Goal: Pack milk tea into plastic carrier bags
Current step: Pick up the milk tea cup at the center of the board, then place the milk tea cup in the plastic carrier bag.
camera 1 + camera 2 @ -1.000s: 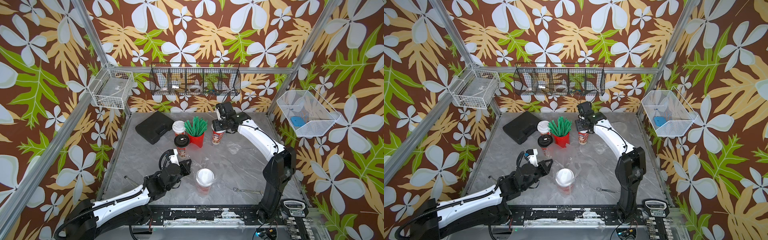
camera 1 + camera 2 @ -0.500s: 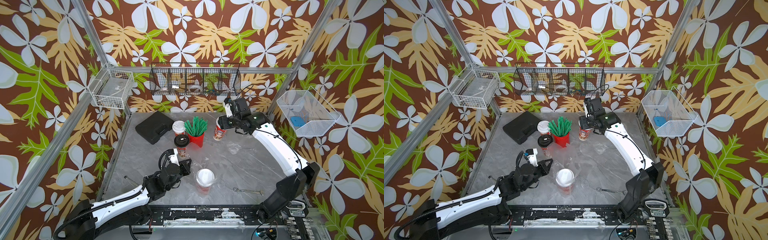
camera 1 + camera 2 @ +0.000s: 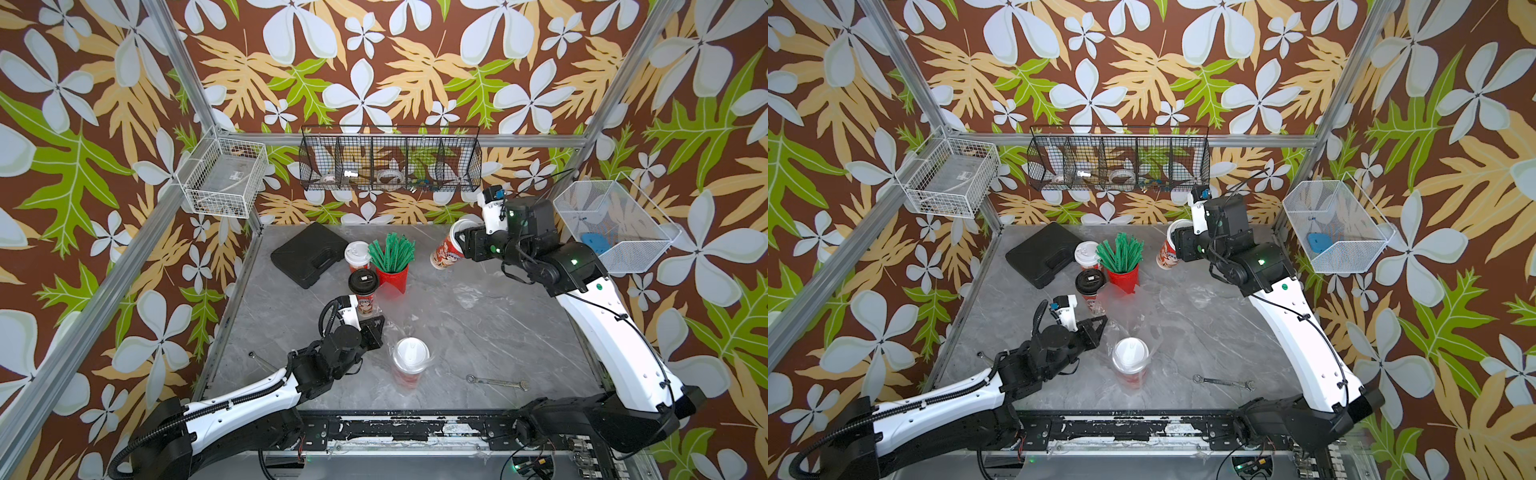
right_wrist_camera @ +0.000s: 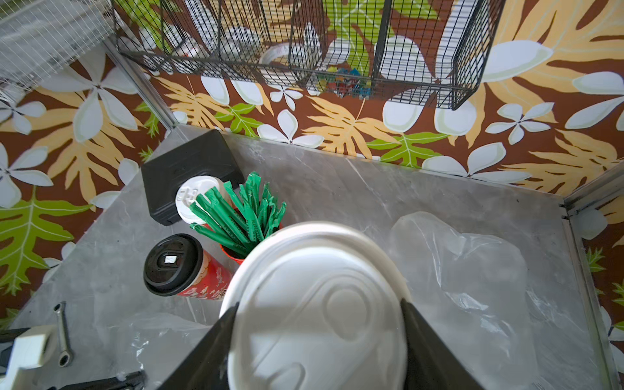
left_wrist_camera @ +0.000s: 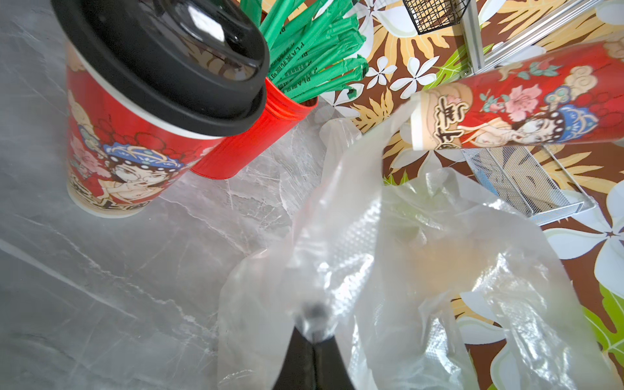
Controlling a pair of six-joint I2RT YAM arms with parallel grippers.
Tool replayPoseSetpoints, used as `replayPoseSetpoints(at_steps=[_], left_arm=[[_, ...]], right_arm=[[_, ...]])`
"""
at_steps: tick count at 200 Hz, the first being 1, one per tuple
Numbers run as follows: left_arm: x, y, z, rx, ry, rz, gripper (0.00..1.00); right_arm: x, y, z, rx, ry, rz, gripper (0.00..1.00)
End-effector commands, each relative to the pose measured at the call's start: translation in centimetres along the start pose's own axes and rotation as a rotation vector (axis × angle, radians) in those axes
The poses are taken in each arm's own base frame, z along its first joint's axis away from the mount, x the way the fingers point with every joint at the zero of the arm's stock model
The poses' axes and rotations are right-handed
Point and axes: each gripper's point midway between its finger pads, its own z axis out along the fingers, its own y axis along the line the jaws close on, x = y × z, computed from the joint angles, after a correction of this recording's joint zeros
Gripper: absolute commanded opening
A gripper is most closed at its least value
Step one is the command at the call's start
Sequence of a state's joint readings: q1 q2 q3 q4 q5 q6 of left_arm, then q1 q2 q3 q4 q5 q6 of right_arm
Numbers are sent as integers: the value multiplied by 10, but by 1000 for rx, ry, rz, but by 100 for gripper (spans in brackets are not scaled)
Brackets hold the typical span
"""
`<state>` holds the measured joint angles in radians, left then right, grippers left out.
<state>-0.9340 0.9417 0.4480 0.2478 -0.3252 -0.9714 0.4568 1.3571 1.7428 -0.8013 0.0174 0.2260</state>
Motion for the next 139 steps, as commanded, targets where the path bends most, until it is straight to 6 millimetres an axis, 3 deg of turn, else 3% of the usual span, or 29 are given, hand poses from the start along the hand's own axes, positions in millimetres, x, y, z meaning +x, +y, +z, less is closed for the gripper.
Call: replayPoseSetpoints(at_steps=[1, 42, 90, 139], left_arm=[[-4, -11, 0, 38, -6, 2, 0], [-3, -12, 1, 44, -4, 5, 0], [-1, -11, 1, 47, 1, 3, 0], [-2, -14, 2, 56, -2, 8, 0]], right_arm=[[-13, 8, -14, -46, -58, 16, 65], [-25, 25, -35, -148, -108, 28, 65], [-31, 57, -52, -326, -123, 7, 64], [-15, 91, -55, -489, -70, -21, 63]])
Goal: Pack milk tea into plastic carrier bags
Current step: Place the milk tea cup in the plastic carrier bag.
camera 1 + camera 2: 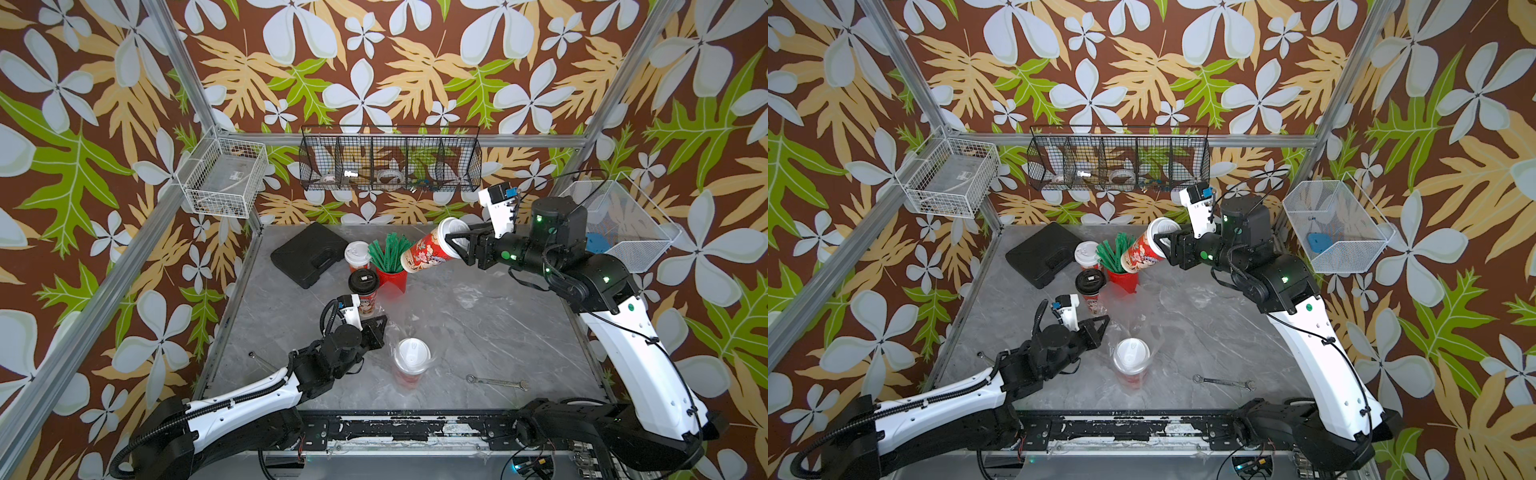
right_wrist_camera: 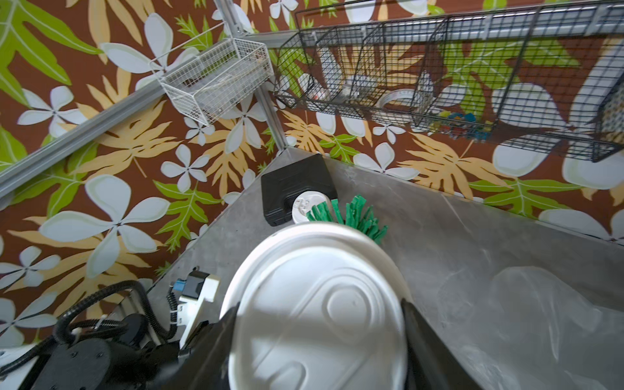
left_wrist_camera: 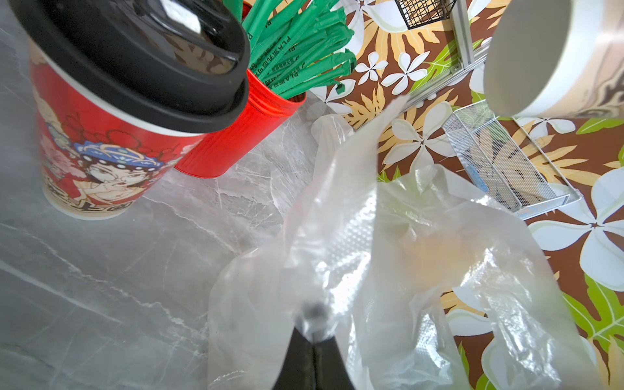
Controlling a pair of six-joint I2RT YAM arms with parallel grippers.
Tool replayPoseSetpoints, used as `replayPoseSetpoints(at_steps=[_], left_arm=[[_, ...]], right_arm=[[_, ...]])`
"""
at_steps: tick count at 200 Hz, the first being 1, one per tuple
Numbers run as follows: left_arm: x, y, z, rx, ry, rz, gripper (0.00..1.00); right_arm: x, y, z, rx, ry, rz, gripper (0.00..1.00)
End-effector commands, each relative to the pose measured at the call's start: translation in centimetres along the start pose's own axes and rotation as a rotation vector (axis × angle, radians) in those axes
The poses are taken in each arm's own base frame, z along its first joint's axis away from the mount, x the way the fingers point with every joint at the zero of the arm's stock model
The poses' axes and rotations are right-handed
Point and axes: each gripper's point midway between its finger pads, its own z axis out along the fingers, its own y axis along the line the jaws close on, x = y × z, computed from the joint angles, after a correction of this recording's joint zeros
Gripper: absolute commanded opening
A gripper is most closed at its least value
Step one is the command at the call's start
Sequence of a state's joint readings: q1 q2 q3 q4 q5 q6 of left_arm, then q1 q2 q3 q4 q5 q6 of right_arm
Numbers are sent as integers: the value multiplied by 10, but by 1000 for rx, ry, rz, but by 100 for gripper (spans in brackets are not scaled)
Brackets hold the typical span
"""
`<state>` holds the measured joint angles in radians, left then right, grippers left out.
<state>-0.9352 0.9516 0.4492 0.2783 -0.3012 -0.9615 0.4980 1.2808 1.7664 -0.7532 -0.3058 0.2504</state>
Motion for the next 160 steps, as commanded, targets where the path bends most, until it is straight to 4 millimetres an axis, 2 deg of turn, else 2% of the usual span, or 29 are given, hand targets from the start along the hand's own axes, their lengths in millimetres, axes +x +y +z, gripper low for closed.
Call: replayPoseSetpoints(at_steps=[1, 26, 68, 124, 160], left_arm=[[-3, -7, 1, 26, -13, 5, 0], [-3, -9, 2, 29, -9, 12, 0], [-4, -11, 3, 30, -9, 18, 0], [-7, -12, 1, 31, -19, 22, 0], [-9, -13, 1, 32, -25, 25, 0]], right_arm=[[5, 21, 5, -111, 17, -5, 63], [21, 30, 14, -133, 89, -23, 61], [40, 33, 22, -139, 165, -25, 60], [68, 24, 31, -94, 272, -31, 59], [85, 17, 46, -58, 332, -56, 58]])
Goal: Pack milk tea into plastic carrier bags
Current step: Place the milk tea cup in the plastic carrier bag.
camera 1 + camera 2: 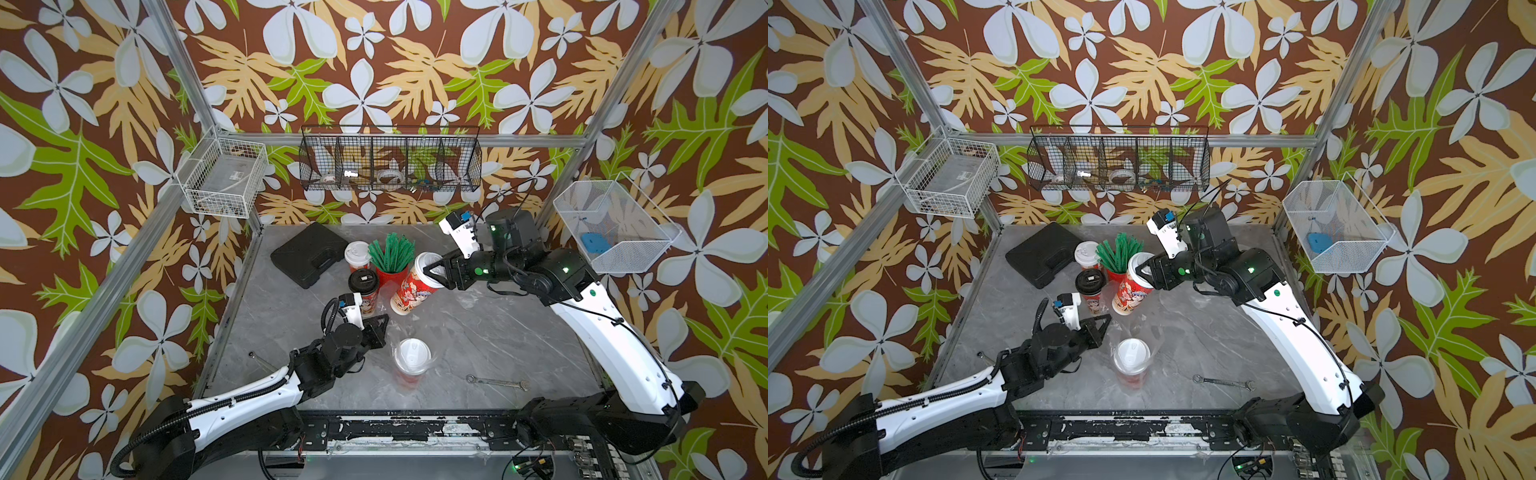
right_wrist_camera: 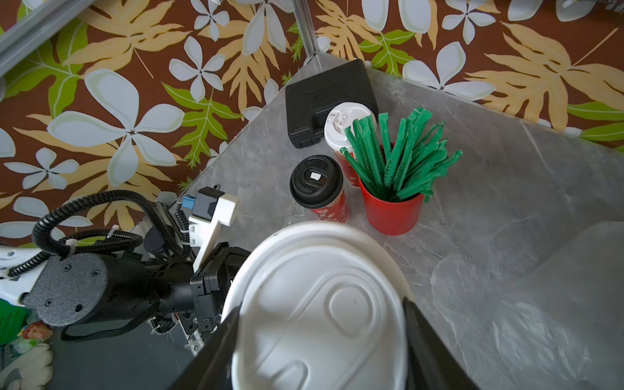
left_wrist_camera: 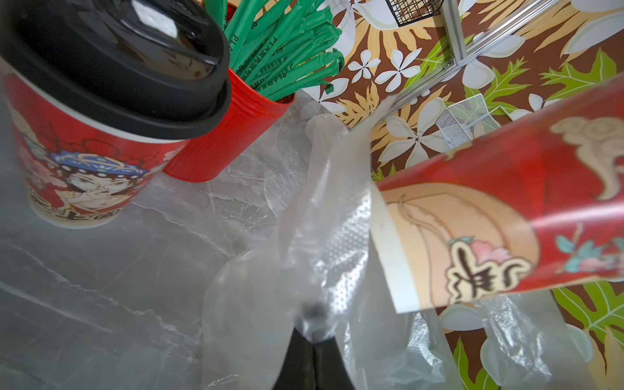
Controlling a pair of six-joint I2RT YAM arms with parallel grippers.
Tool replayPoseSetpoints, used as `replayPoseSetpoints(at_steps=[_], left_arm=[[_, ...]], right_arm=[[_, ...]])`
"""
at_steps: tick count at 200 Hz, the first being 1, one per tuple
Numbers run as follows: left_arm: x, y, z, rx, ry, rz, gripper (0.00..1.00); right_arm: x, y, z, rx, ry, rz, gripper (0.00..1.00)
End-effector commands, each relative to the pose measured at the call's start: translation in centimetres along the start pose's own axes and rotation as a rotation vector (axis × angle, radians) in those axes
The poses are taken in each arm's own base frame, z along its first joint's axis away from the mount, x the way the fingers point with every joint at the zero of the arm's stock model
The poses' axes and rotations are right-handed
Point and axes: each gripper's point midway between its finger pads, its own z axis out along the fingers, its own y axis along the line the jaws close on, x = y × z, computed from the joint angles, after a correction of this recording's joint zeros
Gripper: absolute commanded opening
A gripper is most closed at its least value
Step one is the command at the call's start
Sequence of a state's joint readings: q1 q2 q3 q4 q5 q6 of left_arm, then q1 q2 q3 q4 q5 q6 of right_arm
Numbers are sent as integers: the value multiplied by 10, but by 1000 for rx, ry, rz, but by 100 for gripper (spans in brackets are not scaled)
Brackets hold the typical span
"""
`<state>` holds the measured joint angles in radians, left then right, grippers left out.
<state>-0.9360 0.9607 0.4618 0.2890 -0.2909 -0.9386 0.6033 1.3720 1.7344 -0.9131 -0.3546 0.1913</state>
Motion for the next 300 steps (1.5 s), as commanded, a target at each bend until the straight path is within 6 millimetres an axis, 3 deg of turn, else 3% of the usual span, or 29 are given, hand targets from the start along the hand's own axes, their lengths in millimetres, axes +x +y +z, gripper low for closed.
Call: replayPoseSetpoints(at_steps=[1, 99, 191, 248, 300], left_arm=[[-7, -6, -1, 14, -26, 7, 0], [-11, -12, 0, 22, -29, 21, 0], [-15, -15, 0, 20, -47, 24, 0], [-20, -21, 2, 23, -55, 43, 0], [-22, -25, 5, 19, -53, 63, 0]], right_arm=[[6, -8, 9, 44, 33, -23, 58], [28, -14, 61, 190, 200, -163, 55], [52, -9, 87, 193, 195, -170, 54], [60, -6, 91, 174, 217, -164, 54], [50, -5, 75, 193, 214, -186, 53]])
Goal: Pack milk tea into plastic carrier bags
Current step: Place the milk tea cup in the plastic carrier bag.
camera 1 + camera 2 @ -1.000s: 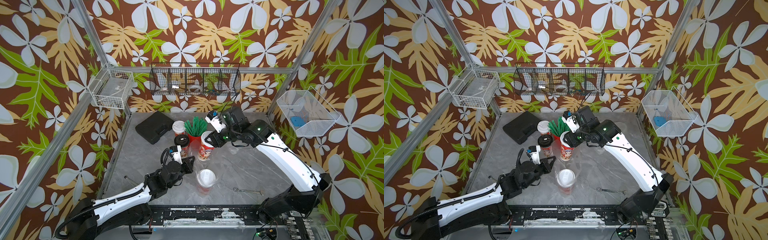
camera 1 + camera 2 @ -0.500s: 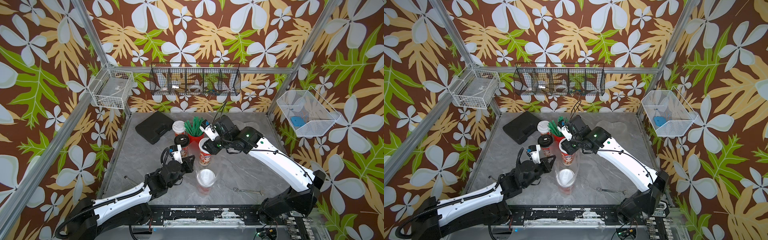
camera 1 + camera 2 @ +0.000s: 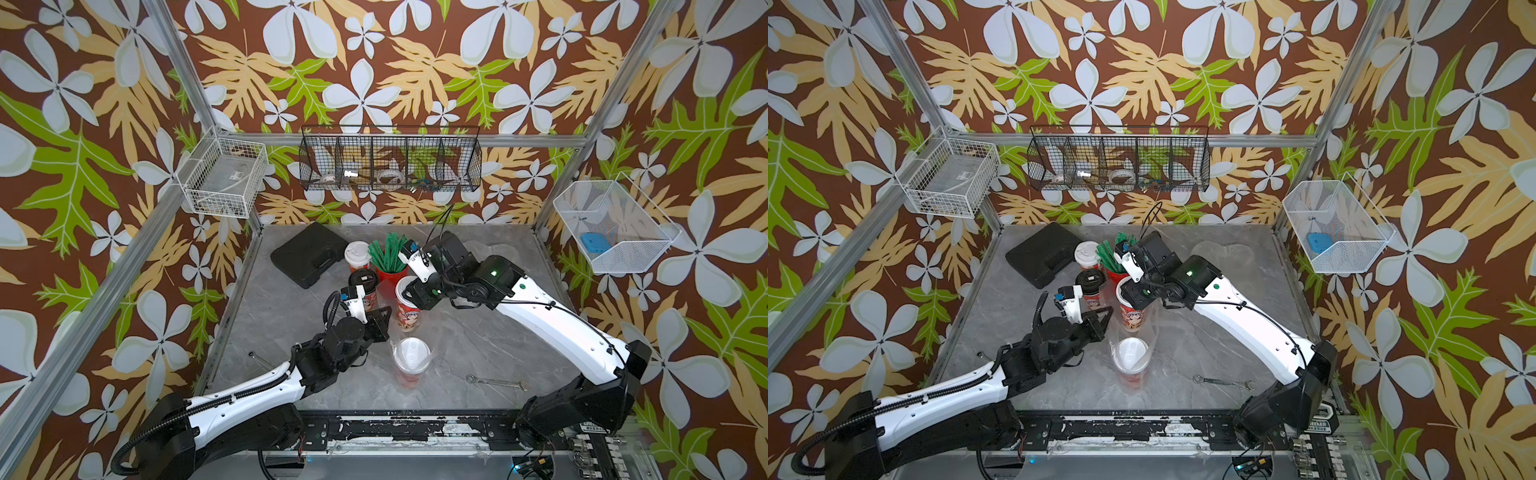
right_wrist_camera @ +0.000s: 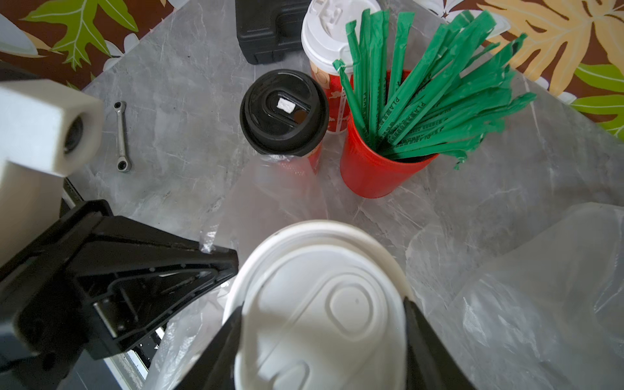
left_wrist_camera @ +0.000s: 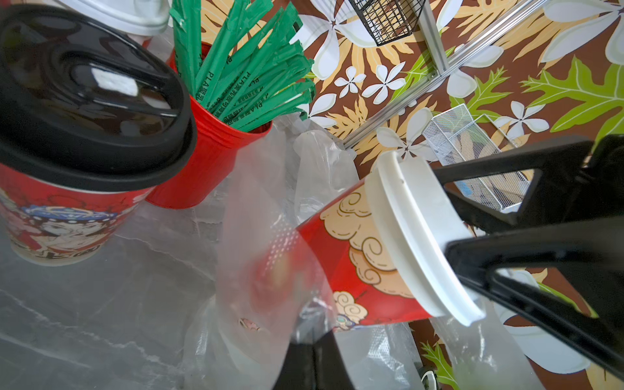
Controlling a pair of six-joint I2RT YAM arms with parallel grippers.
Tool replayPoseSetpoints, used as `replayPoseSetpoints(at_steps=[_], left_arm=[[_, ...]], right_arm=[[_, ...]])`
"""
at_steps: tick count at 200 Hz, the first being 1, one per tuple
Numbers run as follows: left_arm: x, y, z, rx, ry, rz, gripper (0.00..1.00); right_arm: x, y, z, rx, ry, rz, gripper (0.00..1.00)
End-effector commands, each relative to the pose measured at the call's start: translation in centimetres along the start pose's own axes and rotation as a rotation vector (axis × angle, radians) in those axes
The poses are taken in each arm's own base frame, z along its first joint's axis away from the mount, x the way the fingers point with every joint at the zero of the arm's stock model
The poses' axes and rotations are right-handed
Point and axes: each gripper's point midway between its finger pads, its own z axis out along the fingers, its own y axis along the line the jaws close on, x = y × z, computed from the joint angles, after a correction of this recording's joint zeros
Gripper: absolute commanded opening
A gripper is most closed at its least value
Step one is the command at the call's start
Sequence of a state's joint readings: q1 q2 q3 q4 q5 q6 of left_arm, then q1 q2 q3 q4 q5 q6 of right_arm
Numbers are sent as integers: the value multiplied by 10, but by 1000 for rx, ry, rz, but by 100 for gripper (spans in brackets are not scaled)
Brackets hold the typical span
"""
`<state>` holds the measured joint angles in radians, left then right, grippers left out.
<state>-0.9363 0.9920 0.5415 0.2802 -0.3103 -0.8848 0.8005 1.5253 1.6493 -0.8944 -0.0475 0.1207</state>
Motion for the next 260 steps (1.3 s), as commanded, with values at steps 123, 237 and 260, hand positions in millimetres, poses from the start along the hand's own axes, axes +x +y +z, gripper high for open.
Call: replayPoseSetpoints(at_steps=[123, 237, 260], left_arm=[[-15, -11, 3, -1, -43, 52, 0], [-21, -16, 1, 6, -56, 55, 0], [-21, -17, 1, 7, -57, 54, 0]], right_arm=[[11, 7, 9, -24, 25, -3, 53], [39, 10, 45, -3, 73, 19, 53], [45, 10, 52, -1, 82, 28, 55]])
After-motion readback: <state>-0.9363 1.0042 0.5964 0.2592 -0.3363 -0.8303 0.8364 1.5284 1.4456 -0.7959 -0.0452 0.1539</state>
